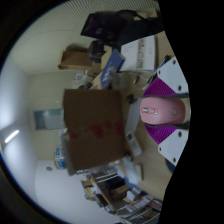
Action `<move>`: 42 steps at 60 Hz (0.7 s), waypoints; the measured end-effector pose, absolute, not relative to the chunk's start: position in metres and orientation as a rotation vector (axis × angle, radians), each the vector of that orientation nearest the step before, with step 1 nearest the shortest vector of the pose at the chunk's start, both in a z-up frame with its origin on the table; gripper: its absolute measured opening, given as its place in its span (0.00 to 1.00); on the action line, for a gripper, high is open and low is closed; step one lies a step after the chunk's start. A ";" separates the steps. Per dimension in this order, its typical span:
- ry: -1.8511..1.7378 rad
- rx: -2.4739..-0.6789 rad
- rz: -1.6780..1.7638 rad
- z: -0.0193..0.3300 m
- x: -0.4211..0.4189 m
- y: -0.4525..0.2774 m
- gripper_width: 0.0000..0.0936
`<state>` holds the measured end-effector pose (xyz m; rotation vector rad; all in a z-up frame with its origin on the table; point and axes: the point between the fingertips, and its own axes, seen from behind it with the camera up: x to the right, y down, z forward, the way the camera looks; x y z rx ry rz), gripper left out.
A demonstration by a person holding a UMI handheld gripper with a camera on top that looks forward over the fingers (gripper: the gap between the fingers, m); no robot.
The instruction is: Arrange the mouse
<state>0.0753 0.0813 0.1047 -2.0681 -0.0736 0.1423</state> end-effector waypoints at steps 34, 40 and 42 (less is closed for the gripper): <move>-0.172 -2.218 0.086 -0.014 -0.055 -0.010 0.44; -0.152 -2.259 0.077 -0.013 -0.055 -0.010 0.55; -0.129 -2.283 0.084 -0.014 -0.053 -0.013 0.66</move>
